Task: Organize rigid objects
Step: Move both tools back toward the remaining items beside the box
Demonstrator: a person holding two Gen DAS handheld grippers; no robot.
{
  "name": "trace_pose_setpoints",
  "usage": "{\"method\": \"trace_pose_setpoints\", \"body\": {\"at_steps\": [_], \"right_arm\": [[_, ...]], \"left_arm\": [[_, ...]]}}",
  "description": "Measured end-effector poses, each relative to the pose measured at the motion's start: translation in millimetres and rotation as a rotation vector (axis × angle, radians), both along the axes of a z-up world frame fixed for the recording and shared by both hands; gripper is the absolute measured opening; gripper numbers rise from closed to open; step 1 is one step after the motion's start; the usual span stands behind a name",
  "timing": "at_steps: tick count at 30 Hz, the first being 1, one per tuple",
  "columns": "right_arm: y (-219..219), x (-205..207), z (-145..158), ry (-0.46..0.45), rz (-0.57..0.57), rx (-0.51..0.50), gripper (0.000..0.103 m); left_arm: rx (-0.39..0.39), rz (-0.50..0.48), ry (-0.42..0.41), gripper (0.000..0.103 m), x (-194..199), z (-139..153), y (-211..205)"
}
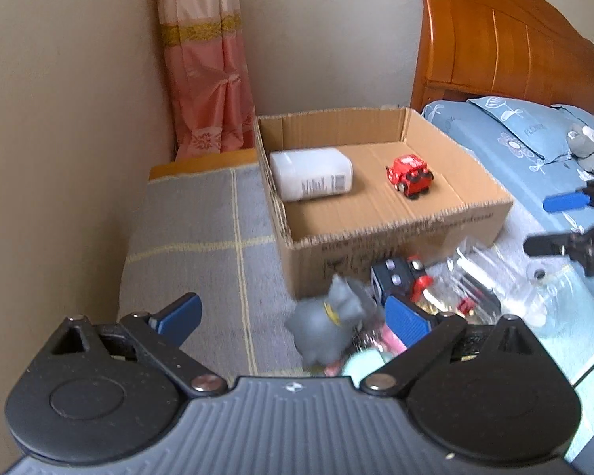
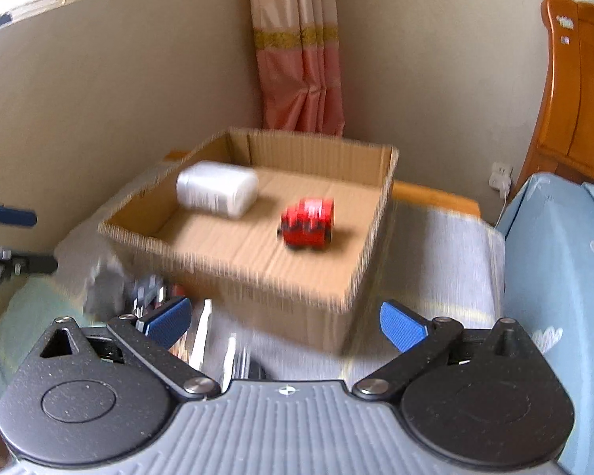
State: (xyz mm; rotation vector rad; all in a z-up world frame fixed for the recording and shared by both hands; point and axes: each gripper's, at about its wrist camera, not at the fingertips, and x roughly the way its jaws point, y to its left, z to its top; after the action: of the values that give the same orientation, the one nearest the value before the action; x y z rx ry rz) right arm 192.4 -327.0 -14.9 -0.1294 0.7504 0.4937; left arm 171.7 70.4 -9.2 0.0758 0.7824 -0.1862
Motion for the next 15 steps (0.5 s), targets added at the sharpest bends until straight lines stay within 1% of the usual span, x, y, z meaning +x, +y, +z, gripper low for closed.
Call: {"method": "trace_pose_setpoints", "body": {"at_steps": [1,3,4,5,6,8,9,11,15], "right_arm": [[-7.1,-8.4,-12.1,0.021,0.012,-0.009,0.103],[-9.9,-10.8,-17.8,0.035,0.018,-0.009,0.103],[-15.5,-15.3,-29.2,0.066,0.031,-0.001,0.103],[-15.5,-15.3,-29.2,0.066,0.031,-0.001,0.103],[-19.4,-17.0,-31.6,0.066,0.042,0.032,0.103],[-23.2,-18.1,-34.2,0.082,0.049,0.067,0.103],[-24.2,-18.0,-33.6,0.086,0.045,0.070,0.103],[-24.6,-22.1,-30.8,0.056,0.052,0.038,0.103],[-27.9,-19.7,-31.8,0.073,0.068,0.057,0.103]], "left_arm": [[-0.006,0.002,0.005,0.099,-2.9,-2.9,-0.2],[-0.017,0.008,0.014,0.099,-8.2,-8.2,-1.3],[-0.022,0.012,0.018,0.099,-10.9,-10.4,-2.3],[-0.029,0.017,0.022,0.099,-13.2,-12.2,-2.9],[-0.038,0.020,0.027,0.099,-15.2,-14.1,-3.2],[-0.057,0.027,0.035,0.099,-18.6,-16.5,-3.5],[-0.067,0.028,0.036,0.099,-20.0,-17.3,-3.4],[-0.085,0.030,0.040,0.099,-21.7,-19.0,-3.0],[-0.102,0.046,0.052,0.099,-21.8,-22.8,-1.9]]}}
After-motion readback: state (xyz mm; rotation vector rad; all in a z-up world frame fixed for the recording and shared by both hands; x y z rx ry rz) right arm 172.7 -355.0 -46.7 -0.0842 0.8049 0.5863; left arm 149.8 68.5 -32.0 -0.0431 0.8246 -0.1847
